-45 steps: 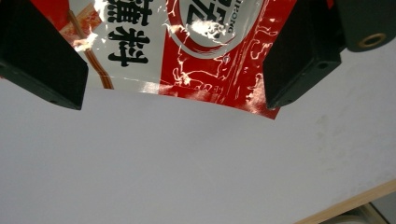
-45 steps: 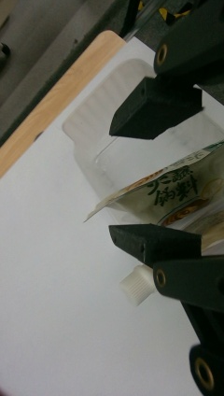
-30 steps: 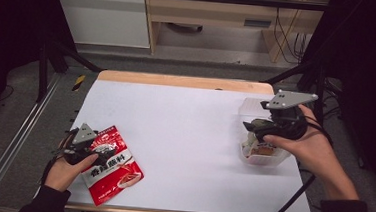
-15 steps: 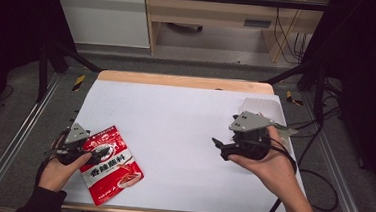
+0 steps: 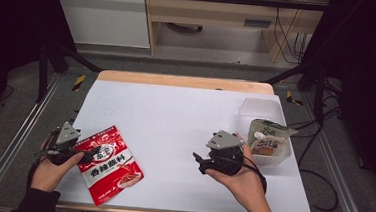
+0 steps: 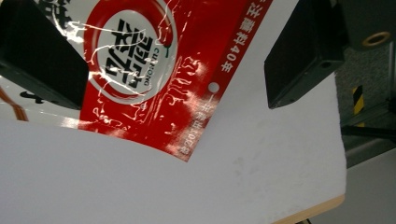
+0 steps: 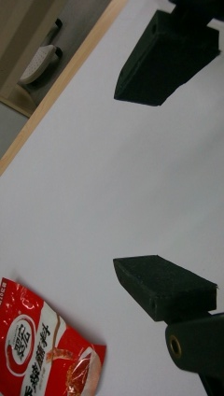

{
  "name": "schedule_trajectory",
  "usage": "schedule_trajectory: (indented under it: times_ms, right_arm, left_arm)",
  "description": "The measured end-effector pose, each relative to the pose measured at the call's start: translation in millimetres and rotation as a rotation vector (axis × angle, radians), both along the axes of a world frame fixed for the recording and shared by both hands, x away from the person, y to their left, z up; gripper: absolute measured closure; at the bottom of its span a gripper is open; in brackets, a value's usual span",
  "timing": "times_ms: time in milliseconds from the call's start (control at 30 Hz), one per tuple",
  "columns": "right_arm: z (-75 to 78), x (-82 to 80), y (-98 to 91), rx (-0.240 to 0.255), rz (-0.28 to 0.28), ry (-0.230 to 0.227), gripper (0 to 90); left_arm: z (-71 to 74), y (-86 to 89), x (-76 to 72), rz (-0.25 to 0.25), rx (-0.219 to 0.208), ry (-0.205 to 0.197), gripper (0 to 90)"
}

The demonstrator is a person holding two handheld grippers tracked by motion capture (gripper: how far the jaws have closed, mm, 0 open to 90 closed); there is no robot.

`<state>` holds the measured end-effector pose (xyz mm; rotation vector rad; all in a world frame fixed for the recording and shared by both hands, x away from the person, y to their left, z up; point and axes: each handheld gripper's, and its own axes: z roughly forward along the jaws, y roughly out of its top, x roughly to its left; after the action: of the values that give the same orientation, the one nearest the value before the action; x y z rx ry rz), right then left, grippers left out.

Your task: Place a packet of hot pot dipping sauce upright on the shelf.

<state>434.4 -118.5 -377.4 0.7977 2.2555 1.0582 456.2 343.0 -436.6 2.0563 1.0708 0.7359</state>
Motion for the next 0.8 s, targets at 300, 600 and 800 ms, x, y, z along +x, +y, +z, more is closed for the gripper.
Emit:
schedule_trajectory:
  times_ms: [300, 600, 800]
  right_arm:
    - [-31.2, 4.4, 8.8, 0.054, -0.046, 0.017, 12.0]
    - [-66.3, 0.0, 15.8, 0.051, -0.045, 0.013, 11.3]
    - [-74.8, -5.3, 16.5, 0.051, -0.053, 0.042, 12.2]
  left_arm:
    - [-2.9, 10.5, 1.2, 0.016, 0.023, -0.009, 5.6]
    - [-6.2, 16.7, 2.3, 0.027, 0.06, -0.02, 5.1]
    - [-11.5, 27.3, 5.8, 0.044, 0.121, -0.001, 5.0]
